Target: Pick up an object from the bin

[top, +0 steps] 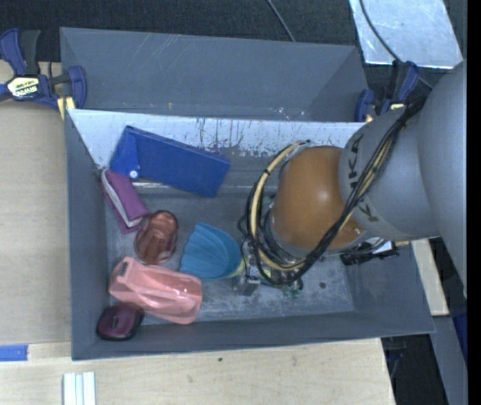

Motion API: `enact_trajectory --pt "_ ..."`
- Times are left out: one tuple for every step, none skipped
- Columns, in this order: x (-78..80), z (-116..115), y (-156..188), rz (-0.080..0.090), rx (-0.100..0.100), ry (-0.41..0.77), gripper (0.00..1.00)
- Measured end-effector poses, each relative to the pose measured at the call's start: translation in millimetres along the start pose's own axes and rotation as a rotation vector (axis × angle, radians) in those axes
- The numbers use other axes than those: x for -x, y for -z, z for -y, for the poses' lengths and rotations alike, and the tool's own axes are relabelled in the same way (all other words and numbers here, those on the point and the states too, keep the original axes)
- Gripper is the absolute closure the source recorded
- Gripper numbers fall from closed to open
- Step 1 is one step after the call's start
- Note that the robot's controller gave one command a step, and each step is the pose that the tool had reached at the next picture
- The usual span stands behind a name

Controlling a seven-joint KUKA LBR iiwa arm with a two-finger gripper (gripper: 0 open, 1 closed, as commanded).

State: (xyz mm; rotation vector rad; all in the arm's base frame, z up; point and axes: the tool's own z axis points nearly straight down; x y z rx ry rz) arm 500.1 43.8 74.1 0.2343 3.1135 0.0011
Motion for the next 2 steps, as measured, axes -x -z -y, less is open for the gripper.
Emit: enact_trajectory --pt "0.0 0 0 0.0 0.0 0.0 1.0" --pt "-1.6 1 16 -0.006 -0.001 -0.002 1.0"
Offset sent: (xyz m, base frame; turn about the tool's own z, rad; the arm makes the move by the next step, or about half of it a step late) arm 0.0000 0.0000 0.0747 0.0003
